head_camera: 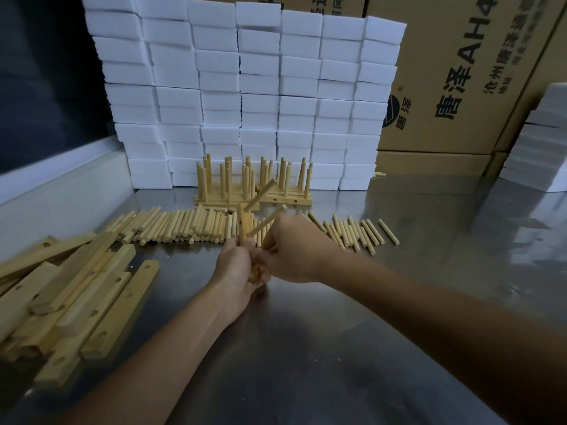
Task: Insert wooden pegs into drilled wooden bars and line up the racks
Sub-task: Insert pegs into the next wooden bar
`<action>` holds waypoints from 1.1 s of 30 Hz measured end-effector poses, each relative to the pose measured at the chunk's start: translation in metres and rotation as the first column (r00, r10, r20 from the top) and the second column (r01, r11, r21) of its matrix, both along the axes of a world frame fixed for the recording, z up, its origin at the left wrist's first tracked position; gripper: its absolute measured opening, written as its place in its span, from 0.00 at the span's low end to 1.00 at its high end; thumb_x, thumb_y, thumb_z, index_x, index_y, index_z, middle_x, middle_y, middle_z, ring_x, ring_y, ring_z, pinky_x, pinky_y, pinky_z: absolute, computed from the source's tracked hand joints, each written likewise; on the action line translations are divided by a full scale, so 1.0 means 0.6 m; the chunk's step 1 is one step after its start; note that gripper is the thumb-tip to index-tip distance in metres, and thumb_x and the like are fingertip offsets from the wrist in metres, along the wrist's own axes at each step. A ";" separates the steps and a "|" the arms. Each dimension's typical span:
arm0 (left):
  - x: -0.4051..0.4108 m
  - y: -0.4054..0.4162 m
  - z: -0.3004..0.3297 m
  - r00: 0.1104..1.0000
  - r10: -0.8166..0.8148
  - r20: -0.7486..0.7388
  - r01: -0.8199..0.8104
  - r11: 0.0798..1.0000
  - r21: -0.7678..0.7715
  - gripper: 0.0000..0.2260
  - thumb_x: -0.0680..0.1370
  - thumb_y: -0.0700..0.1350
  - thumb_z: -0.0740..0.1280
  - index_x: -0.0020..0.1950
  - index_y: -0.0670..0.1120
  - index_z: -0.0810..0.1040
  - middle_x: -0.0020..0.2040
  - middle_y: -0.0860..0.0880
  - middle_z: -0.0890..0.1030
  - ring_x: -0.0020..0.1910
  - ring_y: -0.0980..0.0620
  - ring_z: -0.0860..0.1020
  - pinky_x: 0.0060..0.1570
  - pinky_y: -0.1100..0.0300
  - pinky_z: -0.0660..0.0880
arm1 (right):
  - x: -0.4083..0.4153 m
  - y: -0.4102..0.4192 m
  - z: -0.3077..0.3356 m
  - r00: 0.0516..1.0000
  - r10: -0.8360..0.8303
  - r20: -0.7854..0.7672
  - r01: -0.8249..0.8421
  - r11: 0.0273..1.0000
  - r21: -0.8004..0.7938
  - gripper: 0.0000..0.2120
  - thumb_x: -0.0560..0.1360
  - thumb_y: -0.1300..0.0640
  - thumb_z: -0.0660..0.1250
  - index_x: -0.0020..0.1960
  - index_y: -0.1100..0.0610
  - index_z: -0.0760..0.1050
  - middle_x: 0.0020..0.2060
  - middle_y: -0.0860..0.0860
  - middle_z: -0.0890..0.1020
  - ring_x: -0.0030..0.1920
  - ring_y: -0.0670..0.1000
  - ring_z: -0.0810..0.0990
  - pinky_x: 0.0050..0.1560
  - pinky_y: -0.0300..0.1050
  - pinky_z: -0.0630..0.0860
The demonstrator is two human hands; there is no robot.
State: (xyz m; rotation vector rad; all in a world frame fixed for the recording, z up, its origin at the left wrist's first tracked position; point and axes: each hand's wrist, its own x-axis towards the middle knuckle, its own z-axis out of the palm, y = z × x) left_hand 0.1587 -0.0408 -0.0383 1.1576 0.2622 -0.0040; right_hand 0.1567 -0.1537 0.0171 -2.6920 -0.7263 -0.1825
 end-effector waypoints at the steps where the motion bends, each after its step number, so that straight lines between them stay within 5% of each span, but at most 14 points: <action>1: -0.001 -0.001 0.000 1.000 0.002 0.000 -0.002 1.000 -0.011 0.11 0.85 0.40 0.56 0.63 0.42 0.75 0.39 0.45 0.79 0.36 0.49 0.74 0.35 0.55 0.72 | -0.002 -0.004 -0.003 1.000 -0.016 -0.011 0.016 0.998 0.058 0.12 0.78 0.52 0.69 0.41 0.58 0.81 0.34 0.48 0.80 0.28 0.43 0.74 0.29 0.36 0.69; 3: -0.002 -0.002 0.000 1.000 -0.002 0.007 0.002 1.000 -0.017 0.11 0.84 0.39 0.58 0.63 0.39 0.76 0.37 0.45 0.79 0.36 0.50 0.75 0.33 0.57 0.73 | -0.006 -0.016 -0.009 0.993 -0.074 -0.092 0.097 0.955 0.281 0.10 0.75 0.48 0.73 0.49 0.54 0.80 0.40 0.46 0.82 0.31 0.44 0.79 0.29 0.35 0.72; 6: -0.001 -0.004 0.001 1.000 0.006 0.016 -0.005 0.999 -0.037 0.12 0.84 0.40 0.57 0.65 0.37 0.73 0.45 0.41 0.79 0.38 0.48 0.78 0.36 0.53 0.78 | -0.014 -0.040 -0.021 0.945 -0.128 -0.301 0.289 0.758 0.585 0.16 0.74 0.43 0.73 0.54 0.51 0.73 0.36 0.49 0.84 0.29 0.46 0.83 0.25 0.37 0.74; 11: -0.001 -0.014 0.000 1.000 0.007 0.023 -0.005 0.998 -0.064 0.13 0.85 0.41 0.55 0.67 0.36 0.69 0.52 0.36 0.83 0.48 0.39 0.84 0.51 0.44 0.80 | -0.033 -0.045 -0.068 0.942 -0.105 -0.318 0.267 0.808 0.525 0.15 0.71 0.42 0.75 0.53 0.47 0.77 0.39 0.45 0.84 0.36 0.43 0.83 0.35 0.40 0.81; 17: -0.005 -0.019 0.001 1.000 0.012 0.021 -0.010 0.997 -0.075 0.13 0.85 0.43 0.57 0.66 0.38 0.71 0.48 0.39 0.83 0.37 0.45 0.85 0.33 0.55 0.80 | -0.031 -0.021 -0.094 0.961 -0.083 -0.263 0.231 0.762 0.605 0.10 0.73 0.48 0.74 0.51 0.51 0.80 0.39 0.52 0.85 0.38 0.49 0.85 0.46 0.52 0.83; 20: -0.004 -0.017 0.003 0.999 -0.013 0.032 0.017 0.992 -0.121 0.11 0.85 0.42 0.58 0.64 0.39 0.69 0.47 0.38 0.83 0.42 0.42 0.85 0.38 0.49 0.81 | -0.020 -0.026 -0.095 0.965 -0.135 -0.223 0.245 0.764 0.597 0.09 0.76 0.50 0.72 0.53 0.54 0.81 0.40 0.50 0.85 0.36 0.45 0.84 0.43 0.42 0.82; 24: 0.001 -0.006 -0.002 0.997 -0.050 0.061 0.056 0.993 -0.100 0.11 0.84 0.40 0.59 0.63 0.37 0.73 0.50 0.38 0.84 0.48 0.44 0.85 0.45 0.51 0.82 | -0.008 -0.049 -0.093 0.973 -0.164 -0.160 0.228 0.785 0.576 0.05 0.79 0.54 0.69 0.45 0.51 0.82 0.37 0.48 0.84 0.40 0.45 0.83 0.46 0.43 0.82; 27: 0.004 -0.002 -0.007 0.999 -0.003 0.046 0.004 1.000 -0.020 0.11 0.83 0.38 0.60 0.63 0.35 0.72 0.54 0.36 0.81 0.53 0.42 0.83 0.50 0.51 0.81 | 0.003 -0.074 -0.092 0.967 -0.208 -0.143 0.253 0.782 0.570 0.10 0.80 0.57 0.67 0.43 0.44 0.77 0.39 0.47 0.83 0.42 0.48 0.83 0.46 0.43 0.83; 30: 0.008 0.001 -0.007 0.991 0.082 0.106 -0.104 0.970 0.222 0.08 0.82 0.36 0.61 0.61 0.40 0.71 0.49 0.40 0.81 0.45 0.46 0.84 0.45 0.53 0.82 | 0.035 -0.105 -0.082 0.941 -0.294 -0.169 0.336 0.741 0.582 0.04 0.80 0.58 0.67 0.50 0.52 0.80 0.39 0.50 0.83 0.43 0.51 0.83 0.40 0.41 0.80; 31: 0.011 0.005 -0.008 0.982 0.090 0.168 -0.151 0.907 0.394 0.08 0.81 0.37 0.62 0.60 0.42 0.73 0.46 0.43 0.81 0.41 0.50 0.84 0.42 0.56 0.81 | 0.051 -0.115 -0.078 0.931 -0.328 -0.163 0.360 0.739 0.569 0.04 0.80 0.57 0.68 0.52 0.54 0.81 0.40 0.50 0.84 0.42 0.51 0.83 0.39 0.40 0.79; 33: 0.015 0.015 -0.014 0.954 0.012 0.299 -0.238 0.635 0.735 0.05 0.80 0.40 0.63 0.53 0.48 0.76 0.42 0.51 0.81 0.35 0.58 0.80 0.35 0.64 0.75 | 0.086 -0.131 -0.071 0.912 -0.380 -0.151 0.399 0.741 0.541 0.05 0.80 0.57 0.68 0.51 0.55 0.82 0.39 0.51 0.83 0.39 0.51 0.81 0.38 0.42 0.76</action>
